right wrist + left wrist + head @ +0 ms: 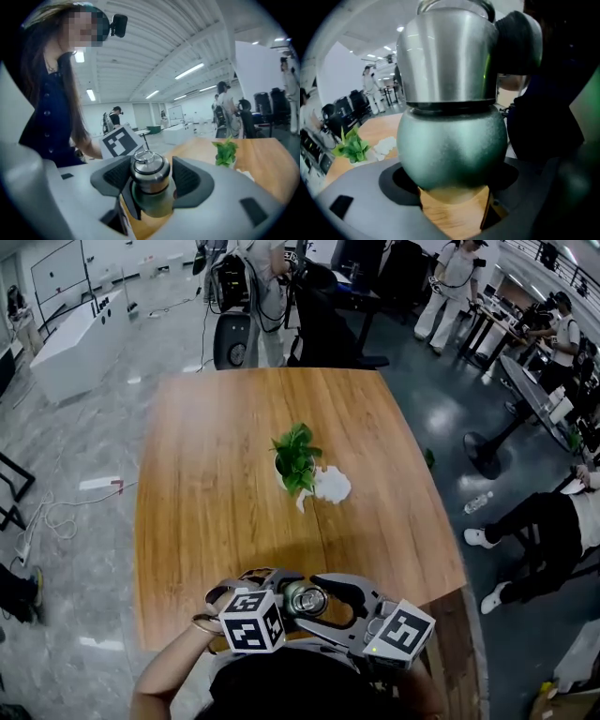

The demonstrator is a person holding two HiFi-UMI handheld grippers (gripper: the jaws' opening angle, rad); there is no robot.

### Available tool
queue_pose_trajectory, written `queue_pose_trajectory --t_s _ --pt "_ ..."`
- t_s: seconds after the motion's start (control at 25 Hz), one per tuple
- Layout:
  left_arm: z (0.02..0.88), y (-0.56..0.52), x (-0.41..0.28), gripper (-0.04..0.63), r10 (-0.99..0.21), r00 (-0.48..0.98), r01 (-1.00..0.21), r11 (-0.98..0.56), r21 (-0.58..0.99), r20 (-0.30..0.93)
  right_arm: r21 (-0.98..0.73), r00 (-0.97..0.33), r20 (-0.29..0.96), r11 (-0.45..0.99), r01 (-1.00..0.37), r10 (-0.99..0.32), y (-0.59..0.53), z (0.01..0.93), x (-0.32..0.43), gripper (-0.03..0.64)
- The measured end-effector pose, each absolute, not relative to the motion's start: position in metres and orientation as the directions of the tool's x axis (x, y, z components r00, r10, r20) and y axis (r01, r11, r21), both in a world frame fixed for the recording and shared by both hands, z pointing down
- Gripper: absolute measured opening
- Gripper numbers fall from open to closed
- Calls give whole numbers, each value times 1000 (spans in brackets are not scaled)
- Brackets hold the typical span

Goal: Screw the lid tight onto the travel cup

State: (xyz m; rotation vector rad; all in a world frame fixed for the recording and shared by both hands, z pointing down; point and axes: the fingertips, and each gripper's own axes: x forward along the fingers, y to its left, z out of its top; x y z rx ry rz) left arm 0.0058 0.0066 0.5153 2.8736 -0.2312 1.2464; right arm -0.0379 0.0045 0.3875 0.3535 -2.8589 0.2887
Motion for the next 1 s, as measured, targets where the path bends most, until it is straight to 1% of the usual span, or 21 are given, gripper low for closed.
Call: queue_pose_trajectory --t_s 0.04,0.08,0.12,0.28,0.32,0.36,0.4,0.44,0.56,0.6,0.64,0.68,0.72,0.8,0.88,0.92,0.96,1.0 --pt "517 9 6 394 -117 665 -100 -993 -67 738 -139 -941 278 961 -238 -193 8 390 -38 265" --pt "518 9 5 396 -122 654 -99 -992 -76 746 -115 -939 282 965 -235 -195 9 392 -39 265" --pt "518 5 5 396 -149 644 -129 -988 -86 750 -100 -936 278 962 -253 -217 7 393 -38 265" --pt "518 -21 2 394 -335 597 -386 -916 -105 729 -136 -897 209 897 -420 -389 -15 393 -35 265" --pt "518 -24 3 396 -360 595 -425 -900 -100 719 -147 -892 194 887 -437 -407 -17 392 -35 265" --pt "518 -24 4 396 -365 605 -433 -897 -92 708 -156 -896 186 888 -432 -403 -17 392 -36 265" --pt "519 -21 5 396 -346 626 -409 -909 -83 699 -162 -907 186 899 -407 -377 -14 391 -38 265" --pt "518 -15 7 396 -308 652 -358 -930 -76 693 -165 -923 191 916 -366 -334 -8 389 -39 265" --pt "516 9 8 396 -156 690 -145 -987 -76 707 -152 -956 236 965 -212 -173 12 389 -41 265" --pt "516 14 8 396 -128 686 -103 -992 -78 716 -143 -959 246 973 -180 -141 16 390 -42 265" --pt "516 14 7 396 -122 681 -96 -992 -78 722 -132 -959 247 976 -176 -140 16 390 -43 265" --pt "516 10 7 396 -139 678 -121 -990 -77 722 -123 -956 239 972 -202 -169 13 390 -44 265" --pt "516 4 6 396 -174 674 -171 -982 -77 718 -121 -950 226 961 -249 -217 7 390 -44 265" --pt "515 -11 4 396 -269 651 -302 -950 -83 710 -132 -922 201 924 -359 -330 -7 390 -42 265" --pt "515 -22 1 396 -352 617 -412 -907 -92 704 -145 -895 181 889 -434 -407 -17 389 -41 265" --pt "516 -25 0 396 -374 606 -441 -892 -95 702 -161 -892 171 882 -444 -418 -18 388 -41 265" --pt "516 -25 0 396 -378 606 -444 -891 -96 700 -184 -899 160 882 -433 -408 -18 386 -42 265" --pt "516 -22 1 396 -358 622 -418 -904 -91 696 -208 -914 151 891 -402 -377 -15 384 -43 265"
